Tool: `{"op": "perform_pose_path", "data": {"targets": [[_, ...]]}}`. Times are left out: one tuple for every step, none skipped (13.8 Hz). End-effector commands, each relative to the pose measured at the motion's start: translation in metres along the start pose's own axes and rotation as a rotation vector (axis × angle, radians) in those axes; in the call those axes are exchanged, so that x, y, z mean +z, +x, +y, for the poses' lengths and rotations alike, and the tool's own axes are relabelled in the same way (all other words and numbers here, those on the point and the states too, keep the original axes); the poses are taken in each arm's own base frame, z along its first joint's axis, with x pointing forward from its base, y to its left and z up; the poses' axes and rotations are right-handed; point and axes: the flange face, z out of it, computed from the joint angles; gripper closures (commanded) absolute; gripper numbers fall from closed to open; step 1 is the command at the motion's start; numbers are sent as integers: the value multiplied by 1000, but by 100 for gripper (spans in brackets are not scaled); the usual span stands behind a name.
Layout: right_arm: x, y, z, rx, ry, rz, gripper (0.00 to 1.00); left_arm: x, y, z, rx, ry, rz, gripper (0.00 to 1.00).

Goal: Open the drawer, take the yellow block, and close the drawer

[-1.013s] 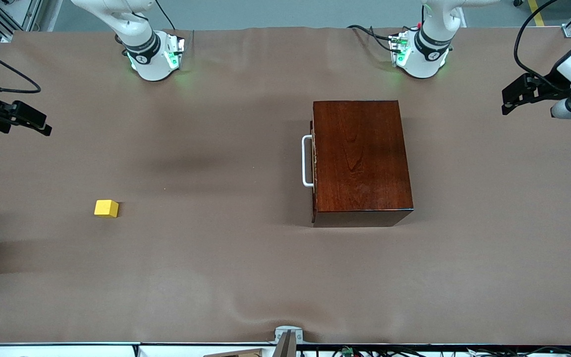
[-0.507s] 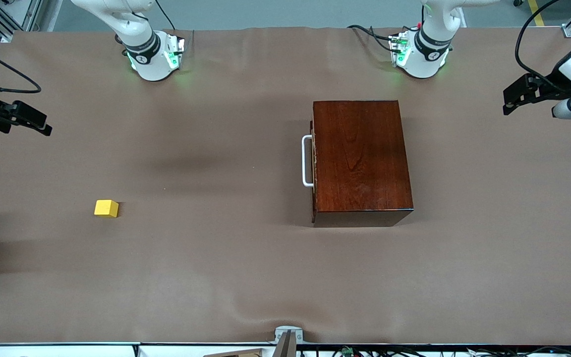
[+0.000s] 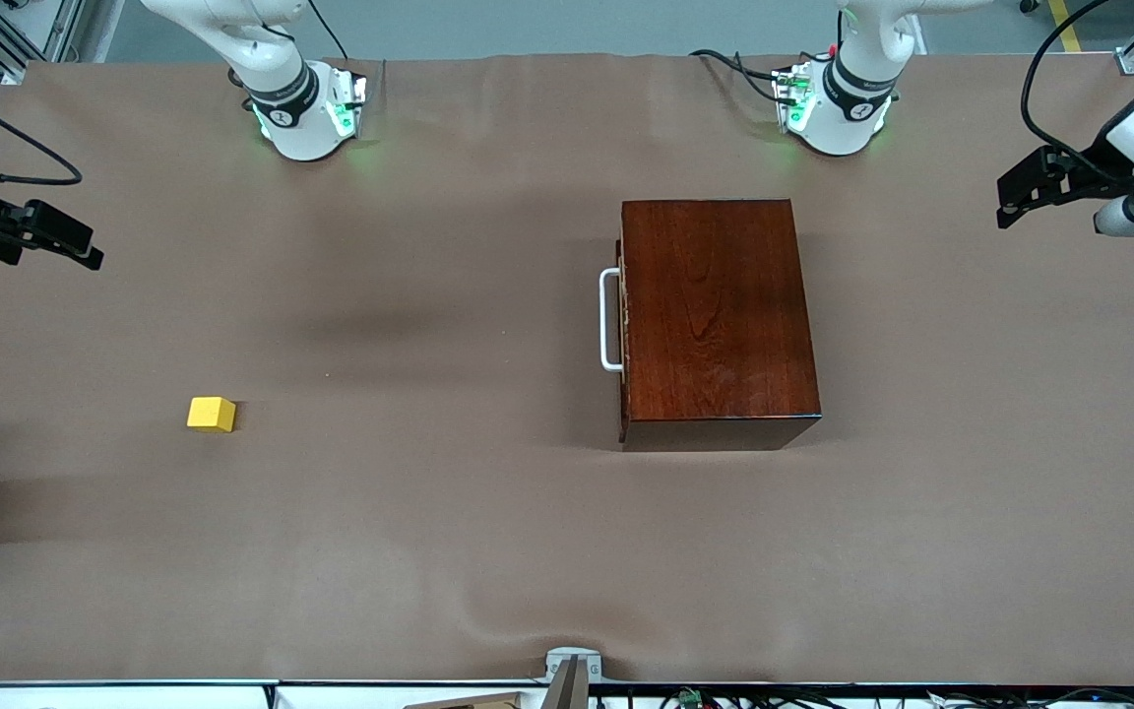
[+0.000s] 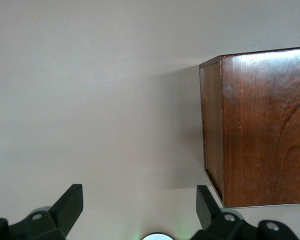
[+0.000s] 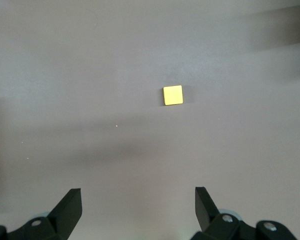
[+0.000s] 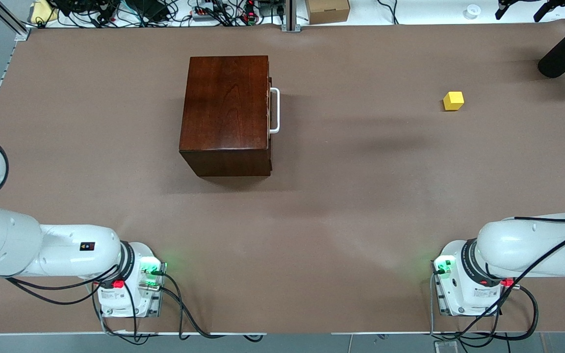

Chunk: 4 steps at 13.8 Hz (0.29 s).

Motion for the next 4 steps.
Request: {"op": "perform_pose_path", "data": {"targets": [[-5, -5, -2, -5, -10, 7, 0, -1, -1, -3, 13, 5, -3, 0], [-5, -5, -2, -5, -10, 7, 0, -1, -1, -1, 16, 5, -3, 0], [-5, -5, -2, -5, -10, 7, 0, 0, 0, 0, 14, 5, -6, 0], [-5, -5, -2, -5, -10, 9, 0, 1, 1, 0, 14, 5, -7, 0]]}}
